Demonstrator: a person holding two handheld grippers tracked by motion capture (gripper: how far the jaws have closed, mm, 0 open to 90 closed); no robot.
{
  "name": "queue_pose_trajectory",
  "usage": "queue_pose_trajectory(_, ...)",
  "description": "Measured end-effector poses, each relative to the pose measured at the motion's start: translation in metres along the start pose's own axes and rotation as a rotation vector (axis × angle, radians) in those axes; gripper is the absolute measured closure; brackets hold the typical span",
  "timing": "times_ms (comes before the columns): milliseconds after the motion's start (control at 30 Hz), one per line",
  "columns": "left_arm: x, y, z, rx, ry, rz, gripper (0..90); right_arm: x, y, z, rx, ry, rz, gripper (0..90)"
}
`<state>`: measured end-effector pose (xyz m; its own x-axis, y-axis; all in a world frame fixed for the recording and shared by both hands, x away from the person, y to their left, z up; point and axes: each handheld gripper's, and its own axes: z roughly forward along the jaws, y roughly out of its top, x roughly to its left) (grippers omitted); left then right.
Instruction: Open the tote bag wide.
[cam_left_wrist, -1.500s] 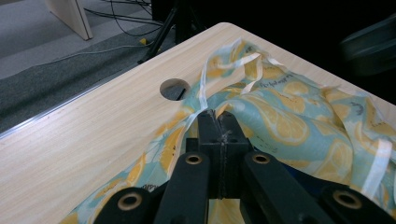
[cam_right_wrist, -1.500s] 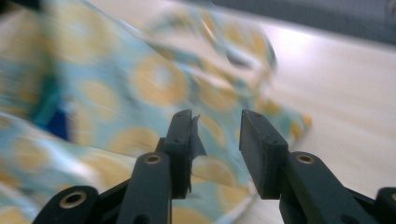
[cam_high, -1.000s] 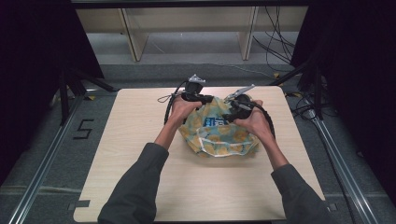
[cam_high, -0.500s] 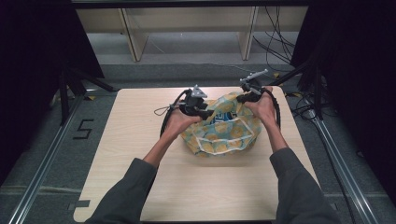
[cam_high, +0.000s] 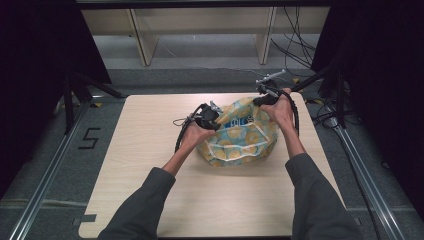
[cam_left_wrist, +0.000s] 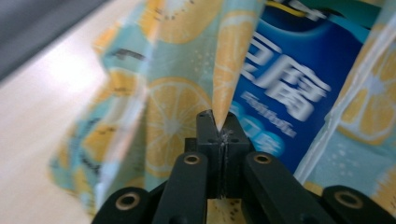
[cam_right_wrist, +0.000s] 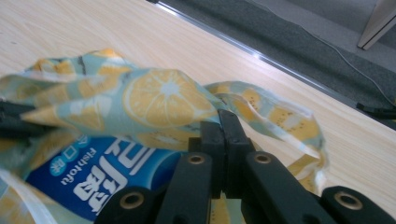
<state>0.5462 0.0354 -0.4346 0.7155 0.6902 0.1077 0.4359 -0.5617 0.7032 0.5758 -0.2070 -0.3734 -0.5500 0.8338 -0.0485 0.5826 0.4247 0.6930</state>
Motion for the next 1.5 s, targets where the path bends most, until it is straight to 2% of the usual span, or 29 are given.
queue_pose_trajectory(33,0.007,0.000,0.000,-0.035,0.007,-0.037,89.3,-0.003,-0.001,0.003,-0.004,-0.001,-0.007,90.0)
queue_pose_trajectory(67,0.023,-0.003,-0.001,-0.073,-0.018,-0.116,89.3,-0.003,-0.005,0.008,0.018,-0.006,0.011,90.0)
queue_pose_trajectory(100,0.023,-0.003,-0.001,-0.073,-0.018,-0.116,89.3,-0.005,-0.006,0.012,0.020,-0.011,-0.023,90.0)
queue_pose_trajectory(167,0.037,-0.011,0.008,-0.099,-0.036,-0.246,89.0,-0.003,-0.009,0.021,0.032,-0.005,-0.013,90.0)
queue_pose_trajectory(233,0.038,-0.013,0.011,-0.081,-0.027,-0.247,88.8,0.001,-0.014,0.032,0.068,-0.026,-0.048,90.0)
queue_pose_trajectory(267,0.035,-0.014,0.015,-0.056,0.000,-0.207,88.6,0.003,-0.016,0.037,0.094,-0.033,-0.065,90.0)
queue_pose_trajectory(400,0.034,-0.015,0.019,-0.049,0.005,-0.214,87.9,0.004,-0.028,0.052,0.147,-0.059,-0.079,90.0)
queue_pose_trajectory(467,0.034,-0.015,0.019,-0.046,0.009,-0.221,87.7,0.004,-0.031,0.054,0.147,-0.057,-0.077,89.4)
queue_pose_trajectory(500,0.034,-0.014,0.019,-0.043,0.005,-0.217,87.6,0.004,-0.033,0.054,0.151,-0.054,-0.058,79.2)
queue_pose_trajectory(567,0.033,-0.014,0.018,-0.045,0.006,-0.219,87.6,0.003,-0.033,0.050,0.152,-0.055,-0.027,76.7)
queue_pose_trajectory(600,0.033,-0.013,0.017,-0.047,-0.002,-0.219,87.6,0.001,-0.031,0.046,0.108,-0.046,-0.026,74.3)
queue_pose_trajectory(633,0.033,-0.011,0.014,-0.050,-0.006,-0.219,87.4,0.001,-0.026,0.029,0.039,-0.016,-0.007,73.5)
queue_pose_trajectory(667,0.033,-0.011,0.014,-0.050,-0.006,-0.219,87.4,0.001,-0.026,0.029,0.039,-0.016,-0.007,73.5)
queue_pose_trajectory(700,0.034,-0.010,0.013,-0.050,-0.009,-0.217,87.4,0.005,-0.023,0.019,0.010,0.004,0.028,73.5)
queue_pose_trajectory(733,0.034,-0.008,0.012,-0.046,-0.020,-0.228,87.3,0.008,-0.018,0.003,-0.078,0.074,0.029,73.5)
queue_pose_trajectory(767,0.034,-0.007,0.011,-0.047,-0.019,-0.230,87.3,0.012,-0.016,-0.005,-0.069,0.108,0.023,73.5)
queue_pose_trajectory(800,0.034,-0.007,0.011,-0.047,-0.019,-0.230,87.4,0.012,-0.016,-0.005,-0.069,0.108,0.023,73.5)
queue_pose_trajectory(833,0.034,-0.006,0.010,-0.045,-0.034,-0.235,87.4,0.024,-0.017,-0.009,-0.048,0.164,0.021,73.8)
queue_pose_trajectory(867,0.034,-0.006,0.010,-0.045,-0.034,-0.235,87.3,0.026,-0.017,-0.007,-0.075,0.210,-0.065,73.8)
queue_pose_trajectory(900,0.034,-0.005,0.008,-0.045,-0.034,-0.236,87.3,0.034,-0.019,-0.006,-0.053,0.251,-0.050,73.6)
queue_pose_trajectory(933,0.034,-0.005,0.008,-0.045,-0.034,-0.236,87.4,0.034,-0.019,-0.006,-0.053,0.251,-0.050,73.6)
queue_pose_trajectory(1067,0.035,-0.004,0.006,-0.047,-0.053,-0.252,87.4,0.057,-0.019,-0.004,-0.046,0.320,-0.156,72.8)
queue_pose_trajectory(1100,0.035,-0.004,0.006,-0.047,-0.053,-0.252,87.4,0.057,-0.019,-0.004,-0.046,0.320,-0.156,72.8)
queue_pose_trajectory(1133,0.035,-0.004,0.005,-0.046,-0.056,-0.251,87.4,0.065,-0.018,0.002,0.004,0.305,-0.172,72.7)
queue_pose_trajectory(1200,0.035,-0.004,0.004,-0.047,-0.065,-0.249,87.4,0.067,-0.018,0.005,0.035,0.280,-0.156,72.5)
queue_pose_trajectory(1267,0.036,-0.004,0.002,-0.052,-0.067,-0.258,87.4,0.067,-0.018,0.016,0.043,0.289,-0.187,73.2)
queue_pose_trajectory(1300,0.038,-0.003,0.001,-0.042,-0.077,-0.255,87.4,0.069,-0.022,0.021,0.082,0.292,-0.232,86.6)
queue_pose_trajectory(1400,0.039,-0.003,0.001,-0.040,-0.083,-0.261,87.6,0.072,-0.025,0.020,0.091,0.299,-0.262,90.0)
queue_pose_trajectory(1500,0.041,-0.003,0.001,-0.041,-0.090,-0.284,87.9,0.077,-0.030,0.007,0.061,0.319,-0.296,90.0)
